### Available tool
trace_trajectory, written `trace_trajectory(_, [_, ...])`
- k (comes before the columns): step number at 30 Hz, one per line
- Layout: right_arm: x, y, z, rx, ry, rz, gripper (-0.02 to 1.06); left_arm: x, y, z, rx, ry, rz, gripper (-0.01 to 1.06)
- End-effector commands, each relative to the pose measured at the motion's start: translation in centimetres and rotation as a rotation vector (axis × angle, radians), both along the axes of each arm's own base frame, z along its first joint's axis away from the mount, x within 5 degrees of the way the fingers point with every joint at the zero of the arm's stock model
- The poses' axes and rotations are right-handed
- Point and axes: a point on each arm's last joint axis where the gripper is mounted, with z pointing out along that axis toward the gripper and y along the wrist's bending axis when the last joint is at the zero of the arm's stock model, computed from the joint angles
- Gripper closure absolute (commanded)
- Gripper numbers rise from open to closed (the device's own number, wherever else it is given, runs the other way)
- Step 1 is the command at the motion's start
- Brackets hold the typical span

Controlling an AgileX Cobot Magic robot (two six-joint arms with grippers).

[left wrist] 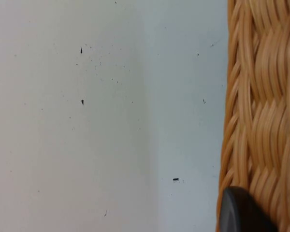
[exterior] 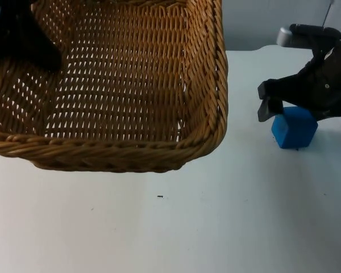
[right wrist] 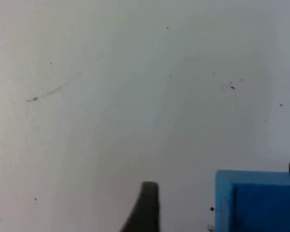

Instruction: Pick up the basket with the left hand and place the blue cube into the basket with the right hand.

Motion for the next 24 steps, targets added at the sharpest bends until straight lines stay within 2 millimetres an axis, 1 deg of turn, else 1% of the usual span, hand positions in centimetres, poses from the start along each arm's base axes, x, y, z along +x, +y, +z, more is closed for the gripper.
trace_trajectory(1, [0.1,0.1,0.2,0.002,-0.001,-0.019,0.37,0.0,-0.2,0.4,-0.033,-0.001,0.013,1.05])
trace_trajectory(3, [0.0,0.0,0.2,-0.002,0.008,-0.024,0.55,0.0,-0.2,0.4,-0.033,-0.001,0.013,1.05])
trace_trajectory(4, [0.0,0.0,0.2,-0.002,0.008,-0.024,0.55,0.0,-0.2,0.4,-0.033,-0.001,0.013,1.05])
trace_trajectory(6, [0.0,0.0,0.2,0.002,0.01,-0.032,0.72,0.0,-0.2,0.4,-0.033,-0.001,0.013,1.05])
trace_trajectory(8, [0.0,0.0,0.2,0.002,0.01,-0.032,0.92,0.0,-0.2,0.4,-0.033,-0.001,0.013,1.05])
trace_trajectory(9, [0.0,0.0,0.2,0.002,0.01,-0.032,0.92,0.0,-0.2,0.4,-0.033,-0.001,0.013,1.05])
trace_trajectory(10, [0.0,0.0,0.2,0.0,0.009,-0.029,1.04,0.0,-0.2,0.4,-0.033,-0.001,0.013,1.05])
trace_trajectory(14, [0.0,0.0,1.1,0.005,-0.006,-0.028,1.05,0.0,-0.2,0.4,-0.033,-0.001,0.013,1.05])
trace_trajectory(16, [-0.2,0.0,2.2,0.006,-0.013,-0.023,1.05,0.0,-0.2,0.4,-0.033,-0.001,0.013,1.05])
trace_trajectory(17, [-0.4,0.0,3.2,0.003,-0.025,-0.008,1.05,0.0,-0.2,0.4,-0.033,-0.001,0.013,1.05])
trace_trajectory(18, [-0.4,0.0,3.2,0.003,-0.025,-0.008,1.05,0.0,-0.2,0.4,-0.033,-0.001,0.013,1.05])
trace_trajectory(20, [-0.7,-0.1,5.3,0.007,-0.06,0.005,1.05,0.0,-0.2,0.4,-0.033,-0.001,0.013,1.05])
trace_trajectory(23, [-1.6,-0.2,9.6,0.015,-0.144,0.018,1.05,0.0,-0.2,0.4,-0.033,-0.003,0.015,1.05])
trace_trajectory(24, [-1.6,-0.2,9.6,0.015,-0.144,0.018,1.05,0.0,-0.2,0.4,-0.033,-0.003,0.015,1.05])
